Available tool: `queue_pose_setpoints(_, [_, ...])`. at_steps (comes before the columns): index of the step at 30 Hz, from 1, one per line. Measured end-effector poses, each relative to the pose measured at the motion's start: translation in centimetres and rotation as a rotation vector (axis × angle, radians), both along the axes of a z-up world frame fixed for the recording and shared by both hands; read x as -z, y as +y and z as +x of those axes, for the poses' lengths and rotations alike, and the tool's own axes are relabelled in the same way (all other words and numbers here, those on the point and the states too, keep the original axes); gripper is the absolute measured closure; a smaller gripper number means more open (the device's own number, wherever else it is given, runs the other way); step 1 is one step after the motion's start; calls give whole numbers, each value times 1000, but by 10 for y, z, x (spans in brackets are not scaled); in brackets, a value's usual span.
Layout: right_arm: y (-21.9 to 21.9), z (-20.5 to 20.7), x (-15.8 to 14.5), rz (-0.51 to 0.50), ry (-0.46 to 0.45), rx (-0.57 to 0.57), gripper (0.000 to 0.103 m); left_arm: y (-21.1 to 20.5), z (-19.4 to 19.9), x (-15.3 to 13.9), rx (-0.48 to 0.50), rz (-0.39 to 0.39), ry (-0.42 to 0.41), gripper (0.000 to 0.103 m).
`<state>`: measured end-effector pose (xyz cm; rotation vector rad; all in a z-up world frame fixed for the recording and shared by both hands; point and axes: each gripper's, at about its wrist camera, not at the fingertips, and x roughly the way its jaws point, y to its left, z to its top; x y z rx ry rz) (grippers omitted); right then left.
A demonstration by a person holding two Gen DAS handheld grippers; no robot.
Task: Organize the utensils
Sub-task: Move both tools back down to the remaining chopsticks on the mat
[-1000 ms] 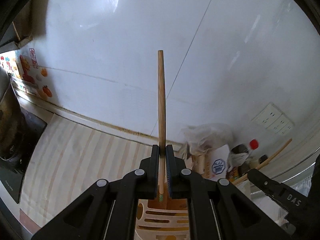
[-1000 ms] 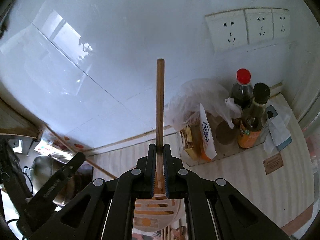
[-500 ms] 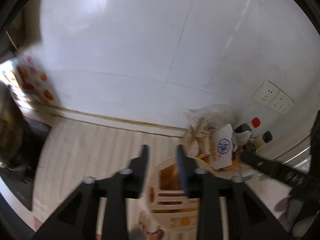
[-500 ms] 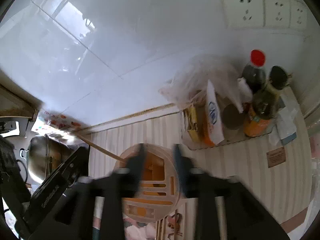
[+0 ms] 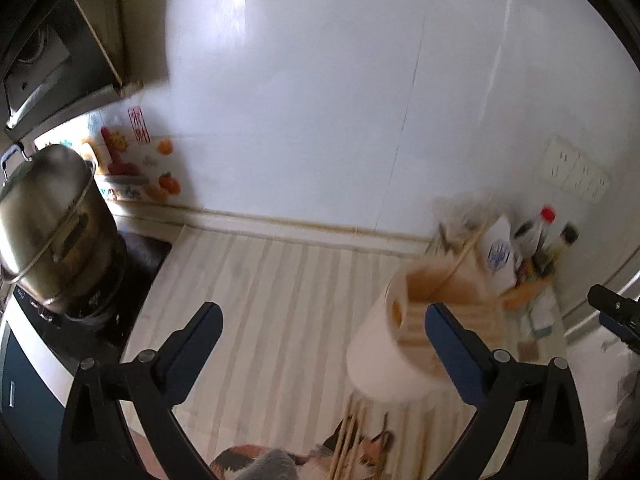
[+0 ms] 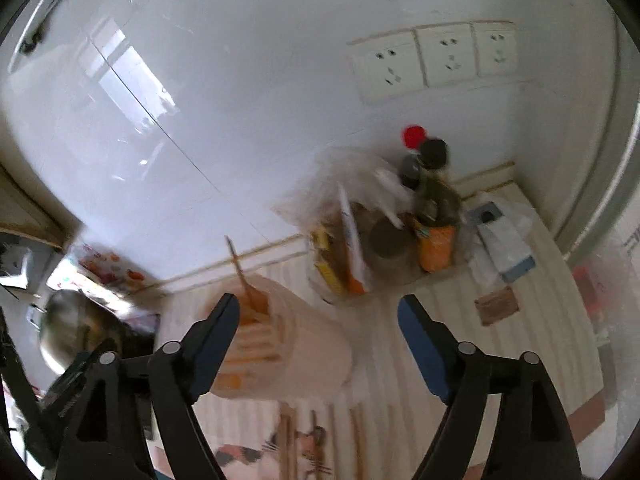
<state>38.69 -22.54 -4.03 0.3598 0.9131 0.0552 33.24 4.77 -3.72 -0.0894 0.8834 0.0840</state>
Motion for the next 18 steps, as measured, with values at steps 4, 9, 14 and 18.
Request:
queue_pose_setpoints(4, [0,-16,34,-43,79,-7,19,-6,-9,41,24,20,89,0])
queue_pose_setpoints(9, [-3,-35,94,-73,224,-12,23,-15,-21,101,58,56,221,0])
queue_pose_setpoints(14, [1,-53,155,-60,363,-42,65,-12,-33,173,88,8,406,14])
queue_pose_setpoints(18, [4,-65,198,-63,456,-72,76,-17,-41,226,158,-20,550,61])
